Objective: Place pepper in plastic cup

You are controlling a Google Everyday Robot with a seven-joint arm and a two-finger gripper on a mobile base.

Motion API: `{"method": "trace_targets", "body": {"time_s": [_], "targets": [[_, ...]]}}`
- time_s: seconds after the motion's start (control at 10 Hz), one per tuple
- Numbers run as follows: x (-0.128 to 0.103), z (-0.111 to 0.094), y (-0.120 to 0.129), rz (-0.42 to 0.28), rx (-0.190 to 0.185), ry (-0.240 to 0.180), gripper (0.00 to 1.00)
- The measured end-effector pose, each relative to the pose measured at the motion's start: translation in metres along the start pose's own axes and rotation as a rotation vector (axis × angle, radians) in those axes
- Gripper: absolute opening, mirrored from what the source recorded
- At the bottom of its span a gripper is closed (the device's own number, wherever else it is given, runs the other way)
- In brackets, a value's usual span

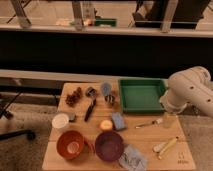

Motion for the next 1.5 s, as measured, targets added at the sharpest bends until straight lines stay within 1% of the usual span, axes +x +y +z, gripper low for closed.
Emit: {"method": "trace_targets", "body": {"time_s": [0.6,0.8,1.0,1.3,1.4,1.5], "targets": [[-0.028,-0.005,0.022,-0.056,0.006,-0.065,0.80],[-0.039,-0.005,0.031,-0.067,0.002,-0.100,0.80],[-0.060,-0.004,0.037,-0.088,-0.005,-0.136,0.80],[-0.079,-0.004,0.048,-0.099,-0.011,-0.171,0.80],[-0.089,-0.004,0.053,-0.104,-0.016,-0.186,0.80],[-0.094,-0.003,0.057,-0.107,-0.021,-0.193,0.80]]}}
